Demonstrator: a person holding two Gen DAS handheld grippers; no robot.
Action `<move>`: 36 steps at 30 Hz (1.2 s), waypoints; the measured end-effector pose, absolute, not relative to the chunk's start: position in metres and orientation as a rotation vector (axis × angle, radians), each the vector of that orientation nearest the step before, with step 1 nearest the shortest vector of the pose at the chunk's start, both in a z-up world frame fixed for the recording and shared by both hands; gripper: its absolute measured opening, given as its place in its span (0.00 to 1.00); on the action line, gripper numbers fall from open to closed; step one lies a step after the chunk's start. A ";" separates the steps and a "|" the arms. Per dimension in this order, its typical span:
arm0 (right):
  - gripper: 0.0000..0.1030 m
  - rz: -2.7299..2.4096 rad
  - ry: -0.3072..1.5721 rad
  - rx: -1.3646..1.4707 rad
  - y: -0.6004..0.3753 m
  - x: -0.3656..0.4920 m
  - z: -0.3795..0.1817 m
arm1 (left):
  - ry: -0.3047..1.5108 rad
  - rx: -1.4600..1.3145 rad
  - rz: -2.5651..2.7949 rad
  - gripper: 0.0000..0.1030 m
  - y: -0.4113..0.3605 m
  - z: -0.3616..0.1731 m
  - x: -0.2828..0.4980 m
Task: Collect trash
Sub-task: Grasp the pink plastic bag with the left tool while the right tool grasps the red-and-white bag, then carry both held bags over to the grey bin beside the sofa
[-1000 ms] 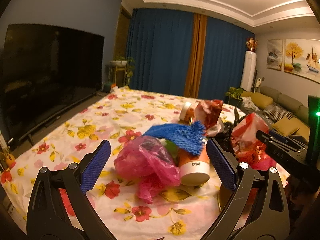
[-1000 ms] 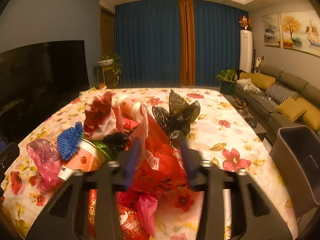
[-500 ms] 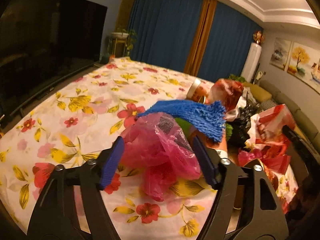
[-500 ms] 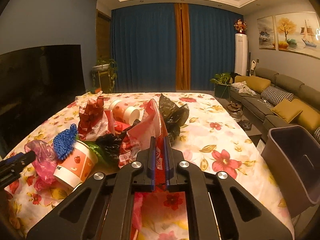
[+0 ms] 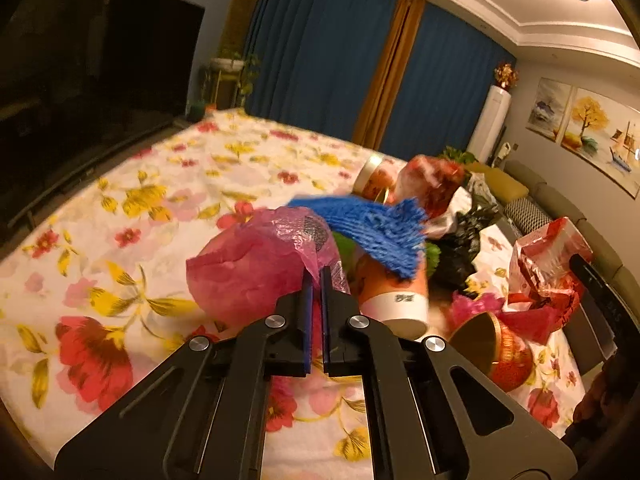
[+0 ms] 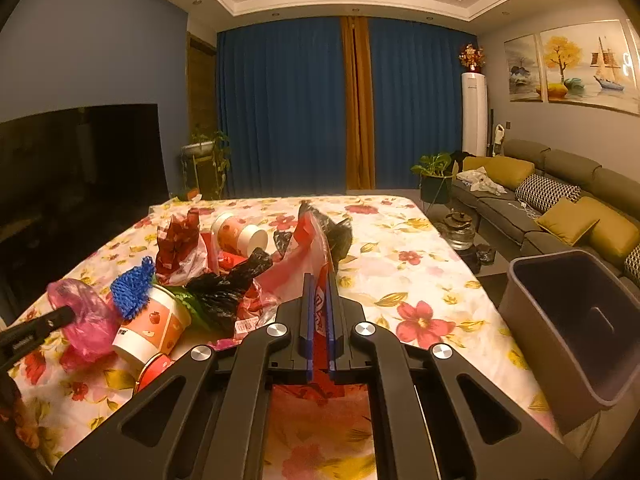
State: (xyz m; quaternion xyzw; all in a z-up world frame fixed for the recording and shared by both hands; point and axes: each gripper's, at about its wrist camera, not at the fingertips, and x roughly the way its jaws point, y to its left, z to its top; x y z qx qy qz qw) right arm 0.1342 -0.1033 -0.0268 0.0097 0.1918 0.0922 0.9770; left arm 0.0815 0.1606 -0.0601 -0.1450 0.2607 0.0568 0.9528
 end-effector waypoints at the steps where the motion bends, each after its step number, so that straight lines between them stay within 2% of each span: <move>1: 0.05 0.184 0.380 0.020 -0.106 0.131 -0.025 | 0.508 -0.288 0.116 0.02 0.157 -0.053 0.075; 18: 0.04 0.136 0.302 0.074 -0.163 0.094 -0.003 | 0.328 -0.237 -0.035 0.02 0.090 0.010 0.038; 36: 0.03 0.035 0.230 0.105 -0.226 0.080 0.014 | 0.291 -0.158 -0.255 0.02 0.005 0.024 0.062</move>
